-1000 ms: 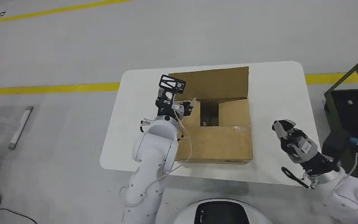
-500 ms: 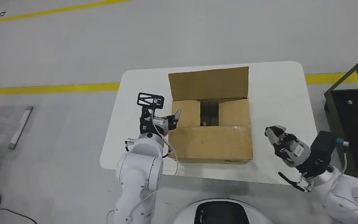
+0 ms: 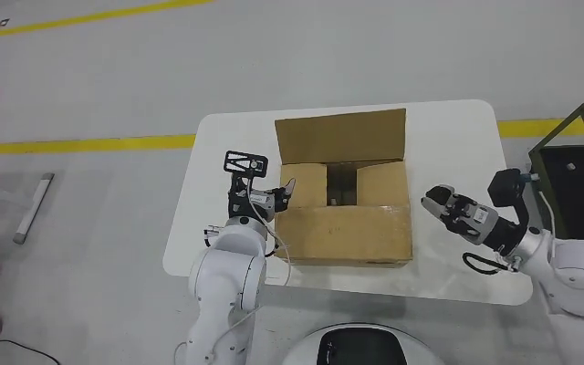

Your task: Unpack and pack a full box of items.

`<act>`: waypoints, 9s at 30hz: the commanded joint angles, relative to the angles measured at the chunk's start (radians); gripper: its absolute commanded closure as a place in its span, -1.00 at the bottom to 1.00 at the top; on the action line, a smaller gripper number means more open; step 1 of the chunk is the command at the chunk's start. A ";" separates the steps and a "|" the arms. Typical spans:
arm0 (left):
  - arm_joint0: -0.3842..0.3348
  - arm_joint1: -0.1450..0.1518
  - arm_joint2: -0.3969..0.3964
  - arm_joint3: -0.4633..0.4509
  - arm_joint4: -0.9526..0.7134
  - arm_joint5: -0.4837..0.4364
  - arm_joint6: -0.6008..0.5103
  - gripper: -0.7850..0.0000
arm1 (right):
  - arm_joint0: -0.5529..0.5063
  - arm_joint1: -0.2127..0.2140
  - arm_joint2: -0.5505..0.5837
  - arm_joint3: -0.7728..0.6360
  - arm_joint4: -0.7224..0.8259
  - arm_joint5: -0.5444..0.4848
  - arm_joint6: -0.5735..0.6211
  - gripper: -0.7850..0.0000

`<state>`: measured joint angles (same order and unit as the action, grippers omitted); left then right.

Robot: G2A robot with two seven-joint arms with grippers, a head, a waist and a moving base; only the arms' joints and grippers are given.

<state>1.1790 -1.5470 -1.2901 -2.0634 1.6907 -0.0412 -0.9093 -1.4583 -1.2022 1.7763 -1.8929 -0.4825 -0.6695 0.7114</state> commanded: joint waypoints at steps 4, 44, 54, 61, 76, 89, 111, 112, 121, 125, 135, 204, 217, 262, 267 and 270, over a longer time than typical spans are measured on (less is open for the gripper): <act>0.000 0.000 0.000 0.000 0.000 0.000 0.000 -1.00 | 0.012 0.005 0.000 0.010 0.013 -0.002 0.021 -1.00; 0.000 0.000 0.000 0.000 0.000 0.000 0.000 -1.00 | 0.285 0.063 -0.196 0.322 0.463 0.078 0.381 -1.00; 0.000 0.000 0.000 0.000 0.000 0.000 0.000 -1.00 | 0.289 0.082 -0.217 0.300 0.498 0.067 0.433 -0.83; 0.000 0.000 0.000 0.000 0.000 0.000 0.000 -1.00 | 0.284 0.098 -0.234 0.261 0.533 0.077 0.511 -0.68; 0.000 0.000 0.000 0.000 0.000 0.000 0.000 -1.00 | 0.206 0.148 -0.233 0.123 0.534 0.066 0.505 -0.39; 0.022 0.005 0.002 -0.023 -0.032 -0.049 -0.007 -1.00 | 0.120 0.226 -0.255 0.004 0.555 -0.070 0.370 -0.67; 0.091 0.038 0.034 -0.153 -0.147 -0.350 -0.259 -1.00 | 0.061 0.393 -0.260 0.047 0.748 -0.262 0.177 -0.71; 0.097 0.039 0.034 -0.154 -0.151 -0.352 -0.262 -1.00 | 0.059 0.396 -0.249 0.065 0.777 -0.282 0.157 -0.76; 0.107 0.053 0.029 -0.188 -0.162 -0.388 -0.286 -1.00 | 0.075 0.399 -0.228 0.173 0.758 -0.214 0.070 1.00; 0.112 0.058 0.026 -0.198 -0.172 -0.396 -0.293 -1.00 | 0.100 0.383 -0.302 0.160 0.660 -0.141 -0.002 1.00; 0.111 0.071 0.018 -0.214 -0.190 -0.395 -0.304 -1.00 | 0.153 0.355 -0.488 0.118 0.537 -0.139 0.015 1.00; 0.009 0.050 0.298 0.113 0.204 0.023 -0.113 1.00 | -0.016 0.301 -0.296 0.010 -0.306 0.288 -0.659 1.00; -0.004 0.037 0.214 0.008 0.044 0.045 -0.162 -1.00 | 0.055 0.292 -0.332 0.039 -0.227 0.188 -0.527 1.00; -0.012 0.066 -0.096 0.122 0.270 -0.002 -0.072 -1.00 | 0.047 0.246 -0.330 0.206 -0.152 0.277 -0.595 1.00; -0.045 0.064 -0.102 0.092 0.256 0.009 -0.084 -1.00 | 0.050 0.239 -0.372 0.217 -0.141 0.244 -0.574 1.00; -0.061 0.063 -0.109 0.075 0.251 0.012 -0.082 -1.00 | 0.051 0.235 -0.393 0.211 -0.143 0.221 -0.560 1.00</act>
<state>1.1232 -1.4838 -1.3971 -1.9827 1.9436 -0.0304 -0.9920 -1.4077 -0.9661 1.3896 -1.6795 -0.6235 -0.4423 0.1476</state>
